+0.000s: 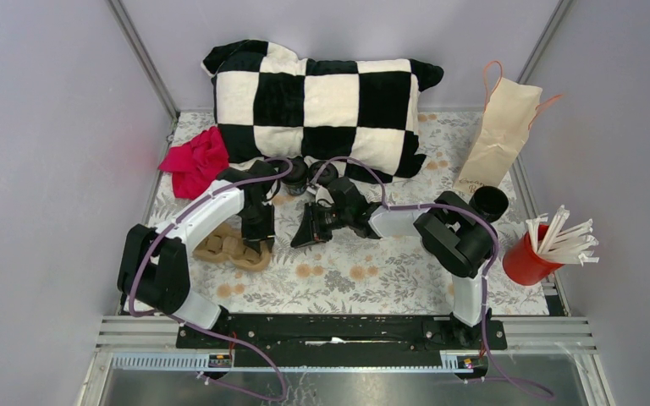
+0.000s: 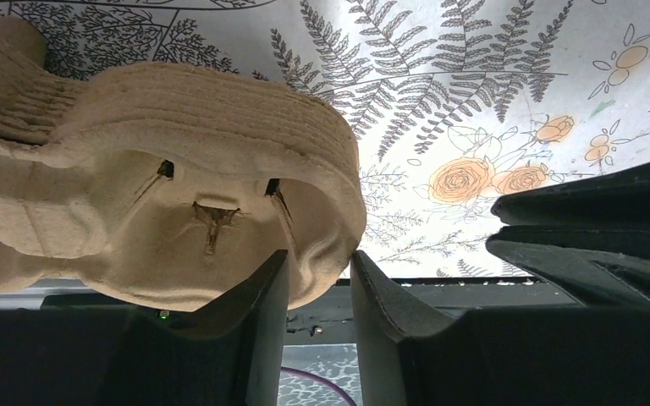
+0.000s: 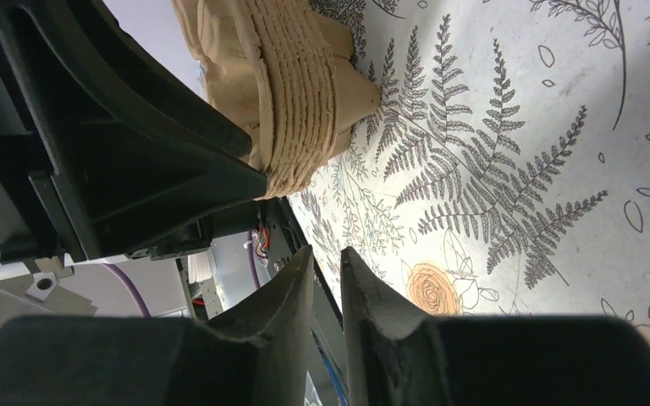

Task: Pack the takeout coffee

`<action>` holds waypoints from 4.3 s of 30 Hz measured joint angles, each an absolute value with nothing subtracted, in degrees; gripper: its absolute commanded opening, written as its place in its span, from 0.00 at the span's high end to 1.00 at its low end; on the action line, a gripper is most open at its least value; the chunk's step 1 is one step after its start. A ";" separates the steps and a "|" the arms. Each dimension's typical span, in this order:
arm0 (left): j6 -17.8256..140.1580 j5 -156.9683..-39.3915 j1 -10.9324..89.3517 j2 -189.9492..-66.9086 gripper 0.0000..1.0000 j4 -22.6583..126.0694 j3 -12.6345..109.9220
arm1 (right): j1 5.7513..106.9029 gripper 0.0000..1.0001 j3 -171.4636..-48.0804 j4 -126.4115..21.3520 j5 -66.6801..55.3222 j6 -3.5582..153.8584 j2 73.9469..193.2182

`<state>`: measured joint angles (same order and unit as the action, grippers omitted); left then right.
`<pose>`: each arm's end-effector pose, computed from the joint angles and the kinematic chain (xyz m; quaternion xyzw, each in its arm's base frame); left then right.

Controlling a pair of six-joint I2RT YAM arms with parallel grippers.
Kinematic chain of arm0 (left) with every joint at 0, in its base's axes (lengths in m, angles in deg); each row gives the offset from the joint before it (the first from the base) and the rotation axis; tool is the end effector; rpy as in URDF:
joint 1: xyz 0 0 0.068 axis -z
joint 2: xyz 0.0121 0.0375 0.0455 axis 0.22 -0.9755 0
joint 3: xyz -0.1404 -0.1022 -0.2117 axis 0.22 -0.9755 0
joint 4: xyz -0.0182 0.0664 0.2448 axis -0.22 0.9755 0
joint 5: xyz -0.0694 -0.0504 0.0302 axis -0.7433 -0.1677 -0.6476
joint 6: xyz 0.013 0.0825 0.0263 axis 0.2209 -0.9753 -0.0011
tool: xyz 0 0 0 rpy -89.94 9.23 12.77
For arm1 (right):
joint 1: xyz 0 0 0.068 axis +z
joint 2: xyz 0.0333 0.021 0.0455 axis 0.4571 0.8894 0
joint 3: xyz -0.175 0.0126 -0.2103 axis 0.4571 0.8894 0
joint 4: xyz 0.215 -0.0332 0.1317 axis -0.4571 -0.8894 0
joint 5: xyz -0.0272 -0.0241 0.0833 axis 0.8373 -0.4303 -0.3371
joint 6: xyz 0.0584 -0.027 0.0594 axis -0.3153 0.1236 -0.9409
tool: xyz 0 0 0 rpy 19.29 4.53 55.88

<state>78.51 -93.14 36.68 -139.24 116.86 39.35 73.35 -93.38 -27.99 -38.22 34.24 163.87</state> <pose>0.2302 -0.1071 0.1878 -0.0422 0.9982 -0.0391 0.0156 0.2598 0.3428 0.1468 -0.1653 0.8081 0.5537 0.1141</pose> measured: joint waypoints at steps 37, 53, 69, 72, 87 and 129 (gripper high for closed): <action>78.10 -95.66 36.24 -135.87 1.00 116.59 40.64 | 75.12 0.50 -101.56 -13.85 -47.14 20.38 177.58; 79.08 -95.68 35.85 -133.45 1.00 116.03 41.77 | 75.14 0.55 -105.71 -21.37 -43.14 21.61 179.22; 88.44 -83.57 36.70 -135.28 1.00 129.47 55.43 | 75.21 0.45 -110.89 -35.84 -38.88 32.23 178.21; 90.21 -80.12 37.05 -135.48 1.00 133.14 62.75 | 74.97 0.43 -114.49 -44.86 -36.19 36.78 177.47; 88.37 -72.49 37.27 -134.76 1.00 134.47 74.14 | 54.95 0.26 -139.94 -95.68 -7.93 68.18 154.67; 81.51 -53.43 39.43 -134.93 1.00 132.02 83.32 | 27.67 0.79 -165.07 -99.31 28.40 74.22 172.68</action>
